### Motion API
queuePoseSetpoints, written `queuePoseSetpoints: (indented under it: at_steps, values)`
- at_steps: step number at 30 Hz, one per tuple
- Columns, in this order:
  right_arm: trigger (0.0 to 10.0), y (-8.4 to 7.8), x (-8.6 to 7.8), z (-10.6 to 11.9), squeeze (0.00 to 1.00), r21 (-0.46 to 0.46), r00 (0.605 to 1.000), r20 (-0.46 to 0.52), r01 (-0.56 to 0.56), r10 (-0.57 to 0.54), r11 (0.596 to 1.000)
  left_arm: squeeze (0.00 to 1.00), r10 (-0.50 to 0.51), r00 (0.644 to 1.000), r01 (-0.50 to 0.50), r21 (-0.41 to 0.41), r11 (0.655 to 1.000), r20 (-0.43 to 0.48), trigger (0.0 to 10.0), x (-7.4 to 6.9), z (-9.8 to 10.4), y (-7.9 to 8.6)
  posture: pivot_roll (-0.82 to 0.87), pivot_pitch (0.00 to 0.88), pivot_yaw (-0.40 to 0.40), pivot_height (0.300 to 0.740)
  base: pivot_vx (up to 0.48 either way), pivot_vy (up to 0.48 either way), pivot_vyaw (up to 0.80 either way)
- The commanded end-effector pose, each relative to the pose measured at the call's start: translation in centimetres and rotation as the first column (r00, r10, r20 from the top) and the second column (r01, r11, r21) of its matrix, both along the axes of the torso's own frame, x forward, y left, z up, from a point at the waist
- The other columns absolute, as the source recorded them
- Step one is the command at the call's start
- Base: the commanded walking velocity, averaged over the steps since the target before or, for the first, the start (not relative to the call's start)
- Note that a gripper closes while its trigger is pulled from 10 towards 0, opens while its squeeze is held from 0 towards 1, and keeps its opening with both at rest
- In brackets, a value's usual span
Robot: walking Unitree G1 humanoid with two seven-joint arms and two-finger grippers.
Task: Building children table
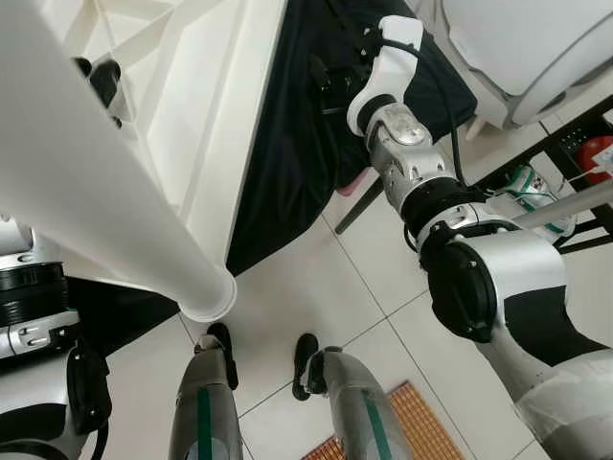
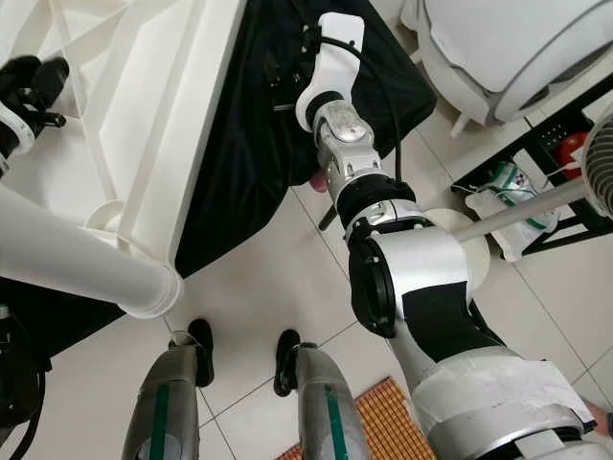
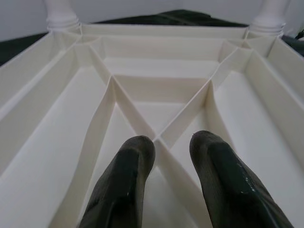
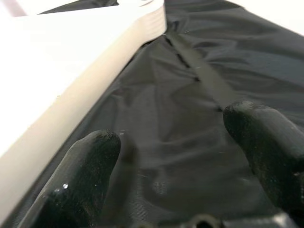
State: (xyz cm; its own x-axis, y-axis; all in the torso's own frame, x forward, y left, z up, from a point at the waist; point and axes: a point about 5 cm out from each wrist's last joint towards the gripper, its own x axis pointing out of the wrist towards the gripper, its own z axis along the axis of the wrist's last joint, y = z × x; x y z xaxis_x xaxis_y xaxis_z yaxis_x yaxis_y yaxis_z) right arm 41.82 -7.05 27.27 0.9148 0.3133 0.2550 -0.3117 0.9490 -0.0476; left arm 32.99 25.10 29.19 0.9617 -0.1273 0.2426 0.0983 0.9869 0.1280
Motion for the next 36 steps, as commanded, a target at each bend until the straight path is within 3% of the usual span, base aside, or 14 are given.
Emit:
queuePoseSetpoints:
  at_steps: [1, 4, 12, 14, 16, 18, 19, 23, 32, 36]
  values:
    - [10.0, -0.2, 0.0, -0.1, 0.00, 0.005, 1.000, -0.006, 0.003, -0.003, 1.000, 0.00, 0.004, 1.000, -0.004, 0.015, 1.000, 0.031, 10.0, -0.5, 1.0, 0.4, 0.10, 0.257, -0.127, 0.740, 0.000, 0.000, 0.00]
    - [10.0, -0.2, 0.1, -0.1, 0.00, 0.014, 1.000, -0.015, 0.007, -0.006, 1.000, 0.00, -0.002, 0.999, 0.001, 0.046, 0.999, 0.035, 10.0, -0.6, 1.6, 0.4, 0.11, 0.251, -0.125, 0.740, 0.000, 0.000, 0.00]
    - [10.0, 0.1, 0.0, 0.4, 0.00, 0.029, 1.000, 0.006, -0.015, 0.015, 0.999, 0.00, -0.003, 0.999, 0.007, 0.112, 0.994, -0.032, 10.0, 0.0, 0.4, -0.4, 0.10, 0.249, -0.114, 0.740, 0.000, 0.000, 0.00]
    - [10.0, 0.0, 0.0, 0.5, 0.00, 0.036, 0.999, 0.020, -0.026, 0.025, 0.999, 0.00, -0.080, 0.995, 0.088, 0.147, 0.985, -0.059, 10.0, 0.2, 0.1, -1.9, 0.09, 0.255, -0.104, 0.740, 0.000, 0.000, 0.00]
    - [10.0, 0.0, 0.0, 0.5, 0.00, 0.036, 0.999, 0.020, -0.026, 0.025, 0.999, 0.00, -0.080, 0.995, 0.088, 0.147, 0.985, -0.059, 10.0, 0.2, 0.1, -1.9, 0.09, 0.255, -0.104, 0.740, 0.000, 0.000, 0.00]
    - [10.0, -0.3, -0.1, 0.7, 0.00, 0.041, 0.998, 0.041, -0.042, 0.040, 0.998, 0.00, -0.172, 0.979, 0.191, 0.208, 0.959, -0.105, 10.0, 0.5, -0.7, -4.0, 0.09, 0.265, -0.095, 0.740, 0.000, 0.000, 0.00]
    - [10.0, -0.3, -0.1, 0.7, 0.00, 0.041, 0.998, 0.041, -0.042, 0.040, 0.998, 0.00, -0.172, 0.979, 0.191, 0.208, 0.959, -0.105, 10.0, 0.5, -0.7, -4.0, 0.09, 0.265, -0.095, 0.740, 0.000, 0.000, 0.00]
    - [10.0, -0.9, -0.3, 0.4, 0.00, 0.048, 0.996, 0.068, -0.068, 0.065, 0.997, 0.00, -0.266, 0.945, 0.310, 0.266, 0.913, -0.189, 10.0, 1.3, -2.0, -6.7, 0.08, 0.284, -0.079, 0.740, 0.000, 0.000, 0.00]
    - [10.0, -1.4, -0.7, -0.1, 0.00, 0.052, 0.990, 0.107, -0.099, 0.093, 0.994, 0.00, -0.220, 0.943, 0.293, 0.313, 0.903, -0.249, 10.0, 2.3, -2.9, -7.2, 0.07, 0.297, -0.063, 0.740, 0.000, 0.000, 0.00]
    - [10.0, -2.0, -1.2, -0.8, 0.00, 0.056, 0.987, 0.126, -0.110, 0.102, 0.992, 0.00, -0.128, 0.955, 0.216, 0.327, 0.920, -0.269, 10.0, 3.1, -3.2, -6.6, 0.07, 0.306, -0.055, 0.740, 0.000, 0.000, 0.00]
